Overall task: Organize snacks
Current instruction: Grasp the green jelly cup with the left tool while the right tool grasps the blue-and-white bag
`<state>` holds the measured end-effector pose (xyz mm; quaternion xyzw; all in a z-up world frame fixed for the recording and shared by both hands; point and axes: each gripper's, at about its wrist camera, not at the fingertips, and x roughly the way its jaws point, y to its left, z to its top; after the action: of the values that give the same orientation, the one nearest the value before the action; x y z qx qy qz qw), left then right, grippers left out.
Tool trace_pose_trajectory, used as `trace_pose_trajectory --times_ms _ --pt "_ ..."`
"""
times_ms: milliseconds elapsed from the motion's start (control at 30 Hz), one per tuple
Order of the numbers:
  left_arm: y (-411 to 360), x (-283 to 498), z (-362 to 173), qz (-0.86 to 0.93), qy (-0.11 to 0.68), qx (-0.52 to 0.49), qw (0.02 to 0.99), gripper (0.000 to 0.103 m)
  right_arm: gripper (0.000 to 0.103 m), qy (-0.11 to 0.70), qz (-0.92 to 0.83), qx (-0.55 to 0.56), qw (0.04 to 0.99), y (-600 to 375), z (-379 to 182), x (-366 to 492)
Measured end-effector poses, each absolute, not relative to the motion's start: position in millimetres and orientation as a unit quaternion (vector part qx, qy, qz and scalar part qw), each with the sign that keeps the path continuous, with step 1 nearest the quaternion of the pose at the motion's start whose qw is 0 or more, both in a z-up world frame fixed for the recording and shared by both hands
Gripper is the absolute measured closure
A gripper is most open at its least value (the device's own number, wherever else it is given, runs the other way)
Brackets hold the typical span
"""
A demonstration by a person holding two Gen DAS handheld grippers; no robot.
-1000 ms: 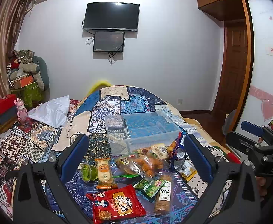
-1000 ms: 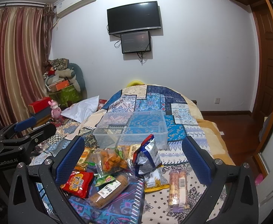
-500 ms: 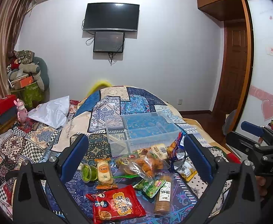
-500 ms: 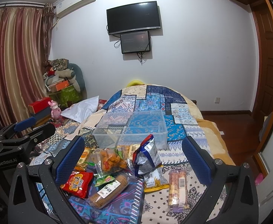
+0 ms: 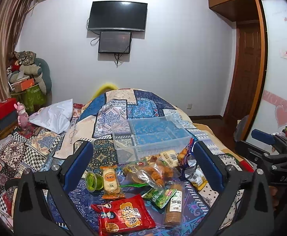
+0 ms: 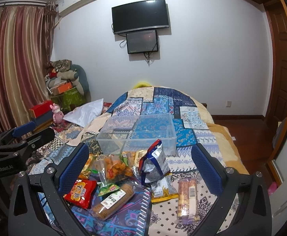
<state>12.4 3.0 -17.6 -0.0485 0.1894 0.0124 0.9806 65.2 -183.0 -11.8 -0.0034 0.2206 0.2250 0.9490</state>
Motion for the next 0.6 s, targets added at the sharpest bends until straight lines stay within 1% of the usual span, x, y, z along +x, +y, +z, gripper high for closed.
trace_pose_trajectory --times_ms 233,267,333,400,600 --pt "21.5 26.8 -38.4 0.029 0.217 -0.057 0.974 0.001 0.000 0.257 0.221 -0.006 0.941 -178.7 -29.4 86.0" --pt "25.5 29.7 -42.5 0.035 0.221 -0.059 0.973 0.002 0.000 0.264 0.220 -0.006 0.939 -179.3 -32.7 90.5" --pt "34.3 37.1 -51.9 0.044 0.234 -0.062 0.969 0.011 0.000 0.276 0.217 -0.004 0.936 -179.6 -39.6 97.4" --pt "43.6 44.7 -61.5 0.050 0.249 -0.066 0.965 0.012 0.000 0.292 0.213 -0.002 0.932 -180.3 -48.2 105.6" --pt "74.4 68.1 -95.0 0.065 0.293 -0.084 0.950 0.021 0.001 0.329 0.209 0.004 0.921 -180.2 -70.8 127.8"
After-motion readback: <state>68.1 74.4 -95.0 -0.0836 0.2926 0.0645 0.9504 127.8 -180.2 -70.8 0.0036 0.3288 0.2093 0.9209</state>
